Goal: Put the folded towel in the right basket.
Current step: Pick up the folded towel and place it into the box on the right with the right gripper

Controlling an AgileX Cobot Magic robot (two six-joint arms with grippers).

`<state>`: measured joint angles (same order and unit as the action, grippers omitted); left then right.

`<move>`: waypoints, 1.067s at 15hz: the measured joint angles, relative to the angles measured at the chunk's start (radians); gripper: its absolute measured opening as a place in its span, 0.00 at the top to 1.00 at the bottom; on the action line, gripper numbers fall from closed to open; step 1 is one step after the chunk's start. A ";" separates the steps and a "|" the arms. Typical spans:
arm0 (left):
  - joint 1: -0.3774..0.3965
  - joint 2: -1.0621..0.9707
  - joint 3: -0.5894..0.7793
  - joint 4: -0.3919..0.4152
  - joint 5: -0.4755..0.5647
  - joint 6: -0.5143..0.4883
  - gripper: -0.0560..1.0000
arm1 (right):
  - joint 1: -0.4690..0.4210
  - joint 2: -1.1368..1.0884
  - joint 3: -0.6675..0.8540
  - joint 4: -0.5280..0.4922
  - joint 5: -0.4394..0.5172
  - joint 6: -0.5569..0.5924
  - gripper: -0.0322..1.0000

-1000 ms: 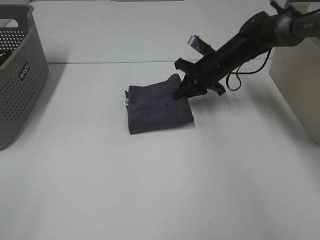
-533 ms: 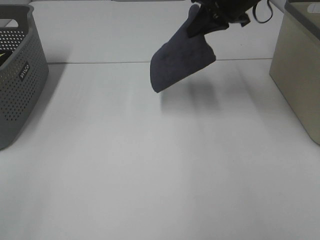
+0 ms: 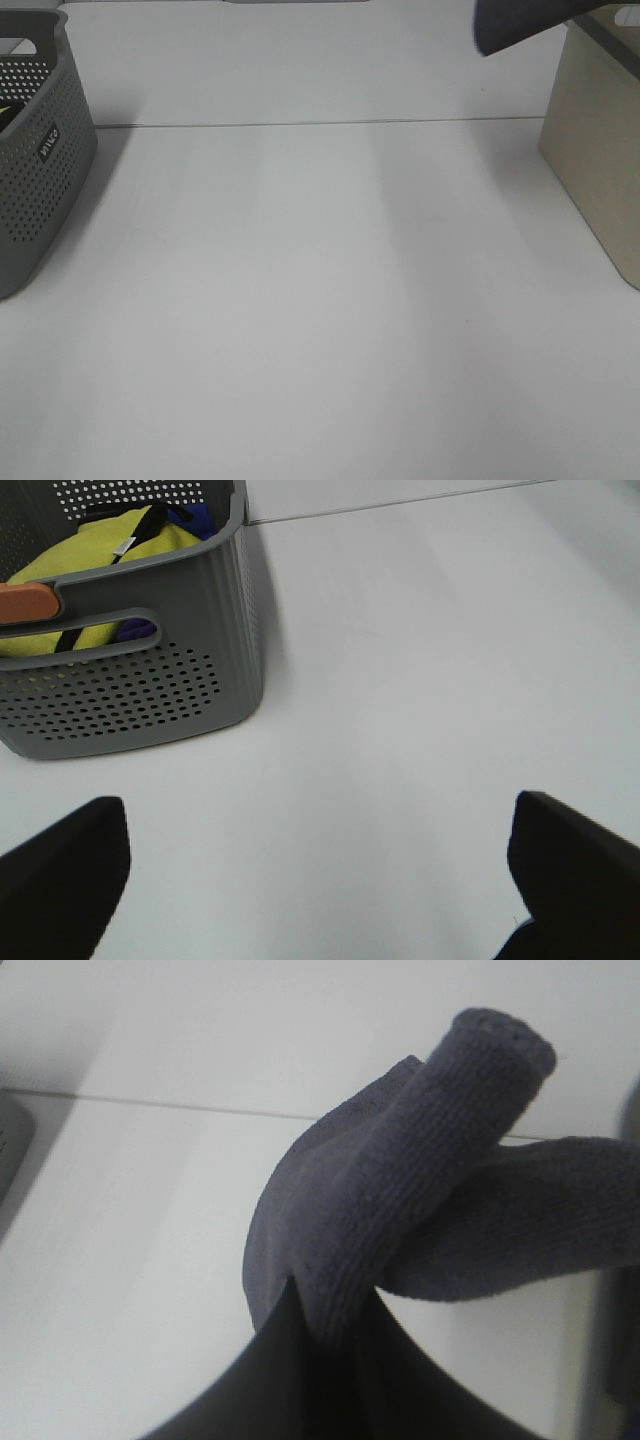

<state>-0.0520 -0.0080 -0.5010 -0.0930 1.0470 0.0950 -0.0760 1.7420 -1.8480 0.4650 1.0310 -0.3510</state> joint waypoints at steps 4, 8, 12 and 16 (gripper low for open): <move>0.000 0.000 0.000 0.000 0.000 0.000 0.02 | -0.220 -0.071 0.000 -0.022 0.035 0.001 0.91; 0.000 0.000 0.000 0.000 0.000 0.000 0.02 | -0.275 -0.035 0.000 -0.100 0.037 0.003 0.91; 0.000 0.000 0.000 0.000 0.000 0.000 0.02 | -0.275 0.076 0.000 -0.151 -0.058 0.023 0.91; 0.000 0.000 0.000 0.000 0.000 0.000 0.02 | -0.275 0.189 0.000 -0.194 -0.096 0.085 0.91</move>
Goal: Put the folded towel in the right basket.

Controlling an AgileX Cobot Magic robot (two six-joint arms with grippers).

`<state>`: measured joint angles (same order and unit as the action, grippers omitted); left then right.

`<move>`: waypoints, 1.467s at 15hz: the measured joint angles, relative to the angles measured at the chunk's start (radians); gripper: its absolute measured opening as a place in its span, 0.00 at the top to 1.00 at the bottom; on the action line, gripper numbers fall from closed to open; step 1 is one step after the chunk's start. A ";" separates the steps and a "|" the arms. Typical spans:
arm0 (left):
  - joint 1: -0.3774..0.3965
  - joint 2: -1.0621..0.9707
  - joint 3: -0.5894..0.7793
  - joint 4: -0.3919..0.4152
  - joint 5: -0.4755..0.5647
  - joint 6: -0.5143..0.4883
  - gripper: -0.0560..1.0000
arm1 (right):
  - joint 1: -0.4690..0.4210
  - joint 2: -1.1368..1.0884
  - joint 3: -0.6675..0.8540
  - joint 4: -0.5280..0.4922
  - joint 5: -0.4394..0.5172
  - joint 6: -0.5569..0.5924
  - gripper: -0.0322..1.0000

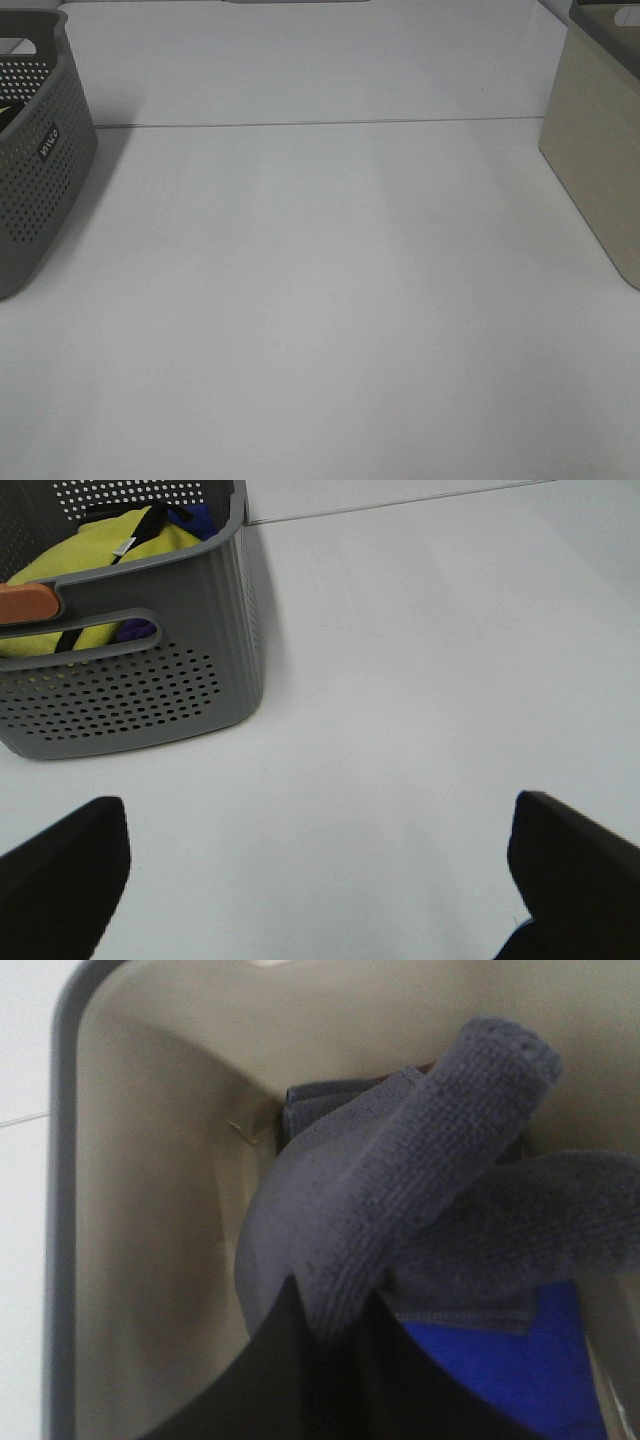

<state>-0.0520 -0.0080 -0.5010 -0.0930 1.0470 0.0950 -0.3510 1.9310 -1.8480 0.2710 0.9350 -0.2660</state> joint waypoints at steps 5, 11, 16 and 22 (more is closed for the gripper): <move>0.000 0.000 0.000 0.000 0.000 0.000 0.02 | 0.000 0.100 0.001 -0.001 0.065 0.064 0.65; 0.000 0.000 0.000 0.000 0.000 0.000 0.02 | 0.118 -0.023 0.001 -0.001 0.091 0.101 0.19; 0.000 0.000 0.000 0.000 0.000 0.000 0.02 | 0.299 -0.121 0.001 -0.001 0.137 0.101 0.19; 0.000 0.000 0.000 0.000 0.000 0.000 0.02 | 0.373 -0.192 0.018 -0.039 0.277 0.115 0.19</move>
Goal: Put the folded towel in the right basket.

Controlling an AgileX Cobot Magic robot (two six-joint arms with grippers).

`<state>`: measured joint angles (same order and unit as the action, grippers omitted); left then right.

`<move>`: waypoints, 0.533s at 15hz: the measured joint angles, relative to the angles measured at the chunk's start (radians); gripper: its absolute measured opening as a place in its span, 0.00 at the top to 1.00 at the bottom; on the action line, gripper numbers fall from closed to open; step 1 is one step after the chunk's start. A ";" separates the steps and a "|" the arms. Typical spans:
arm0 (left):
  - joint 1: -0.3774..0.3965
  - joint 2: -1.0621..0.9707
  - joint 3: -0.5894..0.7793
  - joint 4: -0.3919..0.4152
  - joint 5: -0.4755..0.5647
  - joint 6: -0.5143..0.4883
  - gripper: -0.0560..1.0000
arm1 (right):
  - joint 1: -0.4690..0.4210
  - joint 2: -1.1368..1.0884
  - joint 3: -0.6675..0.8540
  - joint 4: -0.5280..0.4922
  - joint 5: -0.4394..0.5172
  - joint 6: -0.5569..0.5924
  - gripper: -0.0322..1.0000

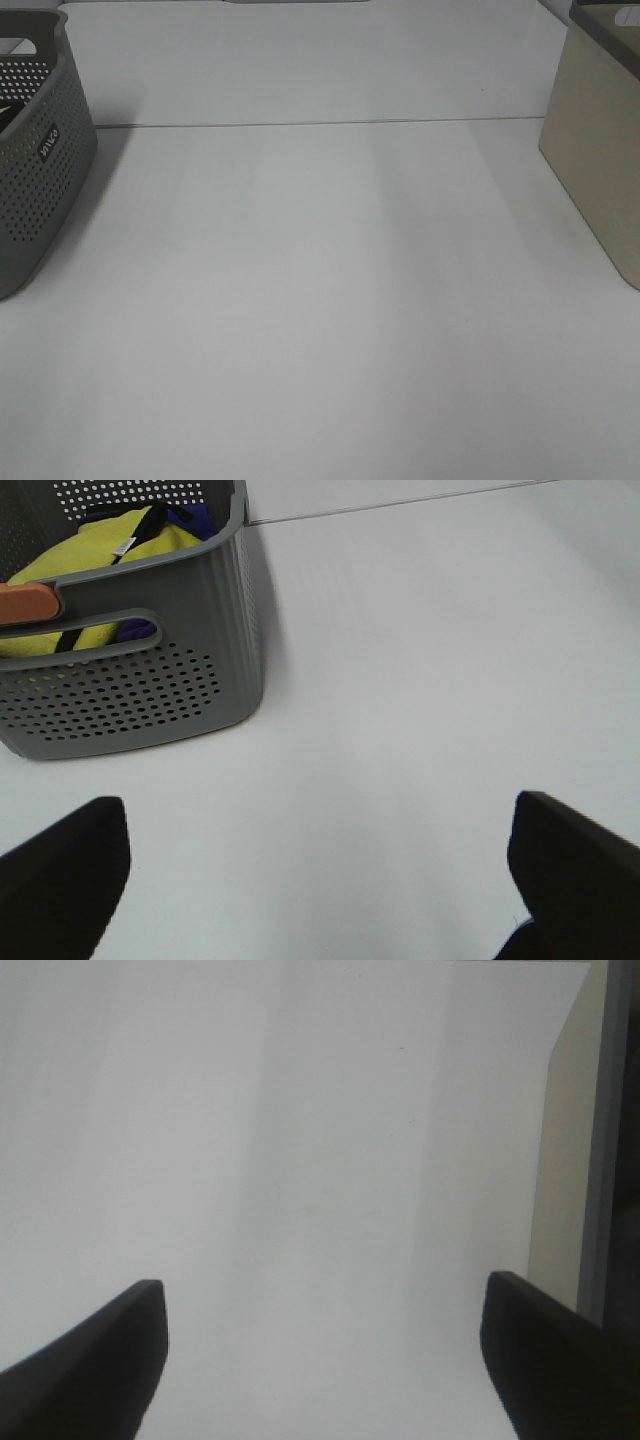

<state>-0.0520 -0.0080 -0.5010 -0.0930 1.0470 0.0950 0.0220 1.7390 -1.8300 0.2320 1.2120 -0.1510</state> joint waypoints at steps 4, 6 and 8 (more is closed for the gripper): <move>0.000 0.000 0.000 0.000 0.000 0.000 0.02 | 0.000 -0.214 0.296 -0.028 0.002 0.034 0.19; 0.000 0.000 0.000 0.000 0.000 0.000 0.02 | 0.000 -0.291 0.426 -0.048 0.002 0.038 0.19; 0.000 0.000 0.000 0.000 0.000 0.000 0.02 | 0.000 -0.433 0.610 -0.051 0.004 0.054 0.19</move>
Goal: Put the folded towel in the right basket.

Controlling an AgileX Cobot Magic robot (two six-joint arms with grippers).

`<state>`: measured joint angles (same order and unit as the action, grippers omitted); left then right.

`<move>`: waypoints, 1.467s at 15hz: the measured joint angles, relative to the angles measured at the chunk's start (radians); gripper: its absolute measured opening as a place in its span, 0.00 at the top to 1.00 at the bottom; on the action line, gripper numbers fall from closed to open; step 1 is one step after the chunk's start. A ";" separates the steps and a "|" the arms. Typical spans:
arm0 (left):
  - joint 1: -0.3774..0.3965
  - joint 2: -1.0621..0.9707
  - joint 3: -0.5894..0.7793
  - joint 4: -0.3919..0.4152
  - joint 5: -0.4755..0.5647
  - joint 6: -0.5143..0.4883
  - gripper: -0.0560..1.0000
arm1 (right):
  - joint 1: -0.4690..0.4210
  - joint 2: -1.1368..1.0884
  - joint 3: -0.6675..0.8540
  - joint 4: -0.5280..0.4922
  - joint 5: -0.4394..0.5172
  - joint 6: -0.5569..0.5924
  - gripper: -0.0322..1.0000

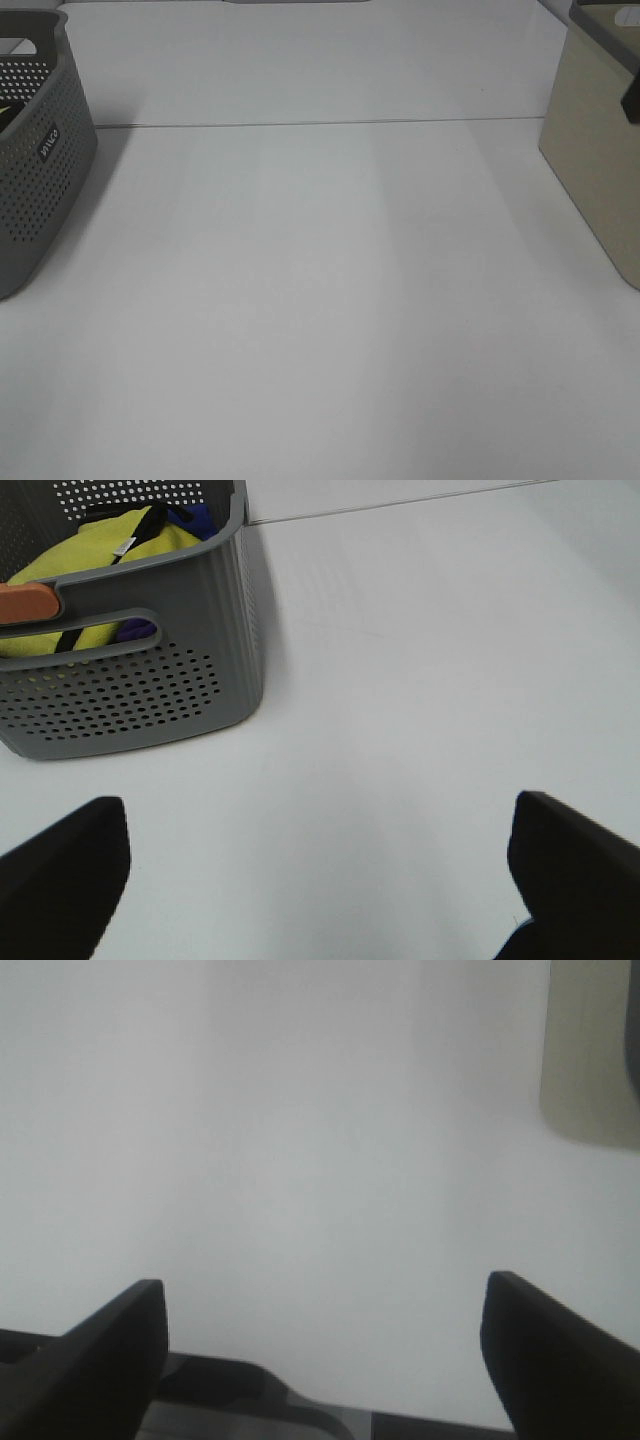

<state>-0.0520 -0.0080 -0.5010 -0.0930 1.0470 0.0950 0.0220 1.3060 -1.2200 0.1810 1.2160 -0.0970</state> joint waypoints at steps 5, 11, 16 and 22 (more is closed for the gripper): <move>0.000 0.000 0.000 0.000 0.000 0.000 0.02 | 0.000 -0.378 0.422 -0.008 -0.028 0.008 0.19; 0.000 0.000 0.000 0.000 0.000 0.000 0.02 | 0.000 -0.899 0.676 -0.072 -0.079 0.008 0.19; 0.000 0.000 0.000 0.000 0.000 0.000 0.02 | 0.000 -1.261 0.698 -0.083 -0.120 -0.011 0.19; 0.000 0.000 0.000 0.000 0.000 0.000 0.02 | 0.000 -1.313 0.698 -0.082 -0.122 -0.015 0.19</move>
<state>-0.0520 -0.0080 -0.5010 -0.0930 1.0470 0.0950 0.0220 -0.0070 -0.5220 0.0990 1.0940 -0.1120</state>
